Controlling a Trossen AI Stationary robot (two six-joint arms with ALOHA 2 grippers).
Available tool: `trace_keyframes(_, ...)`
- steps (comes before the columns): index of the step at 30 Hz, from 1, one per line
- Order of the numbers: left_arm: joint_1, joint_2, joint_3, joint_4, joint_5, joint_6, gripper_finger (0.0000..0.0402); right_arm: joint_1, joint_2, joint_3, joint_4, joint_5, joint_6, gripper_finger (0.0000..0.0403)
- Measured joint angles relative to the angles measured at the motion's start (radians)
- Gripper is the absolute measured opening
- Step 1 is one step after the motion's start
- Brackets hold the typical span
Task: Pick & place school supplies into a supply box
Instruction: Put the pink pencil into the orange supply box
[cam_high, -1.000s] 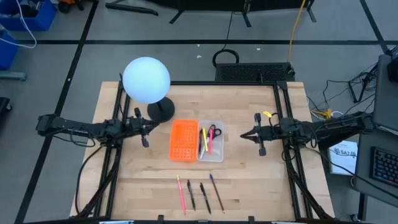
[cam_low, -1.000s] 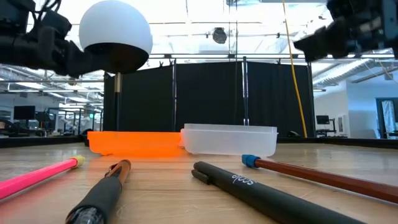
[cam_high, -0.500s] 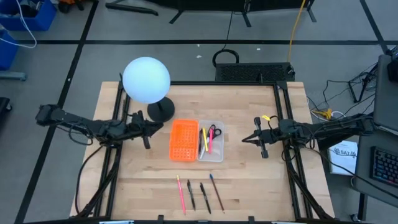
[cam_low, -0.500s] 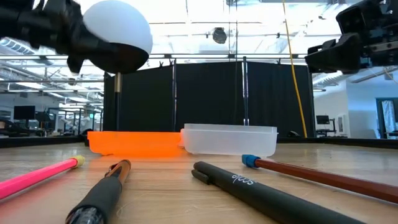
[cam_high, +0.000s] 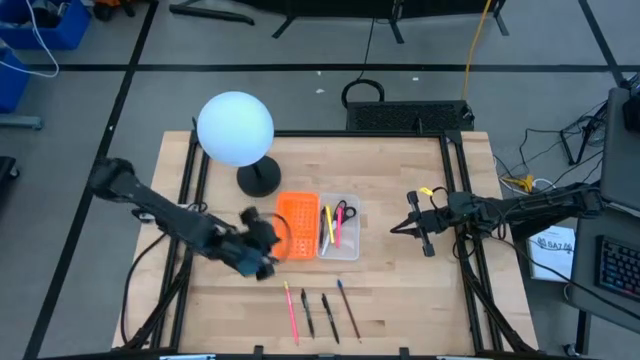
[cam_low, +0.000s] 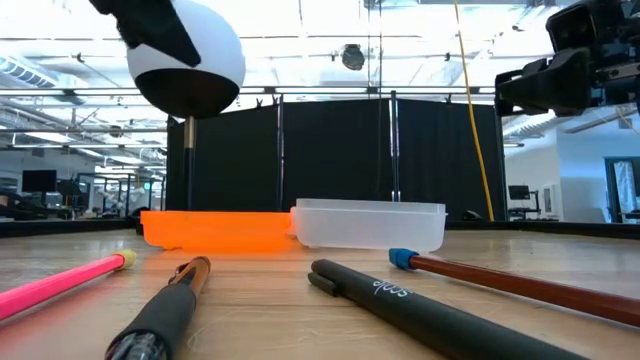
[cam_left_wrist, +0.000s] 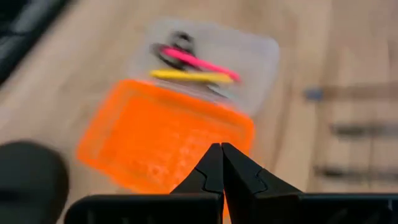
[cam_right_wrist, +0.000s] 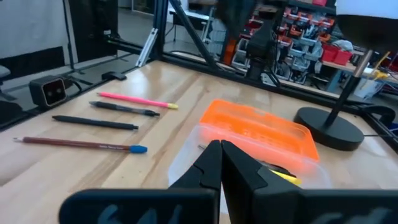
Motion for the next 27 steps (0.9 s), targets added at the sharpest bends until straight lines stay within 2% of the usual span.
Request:
trace_keyframes(3,0.005,0.127,0.096,-0.014,0.135,0.162,0.0017,0.0,0.0,0.0,-0.001,0.0,0.022,0.0)
trace_keyframes(8,0.013,0.306,0.235,-0.013,0.385,0.566,0.0036,0.0,0.0,0.0,-0.001,0.0,0.065,0.0)
trace_keyframes(11,0.011,0.391,0.297,-0.003,0.434,0.76,0.0039,0.0,0.0,0.0,-0.001,0.0,0.072,0.0)
trace_keyframes(15,0.015,0.486,0.361,-0.006,0.446,0.836,0.0039,0.0,0.0,0.0,0.002,0.001,0.073,0.0)
trace_keyframes(20,0.019,0.521,0.395,-0.046,0.447,0.914,0.0049,0.0,0.0,0.0,0.015,0.001,0.068,0.0)
trace_keyframes(27,0.058,0.521,0.384,-0.167,0.501,0.962,0.0124,0.0,0.0,0.0,0.015,0.002,0.065,0.0)
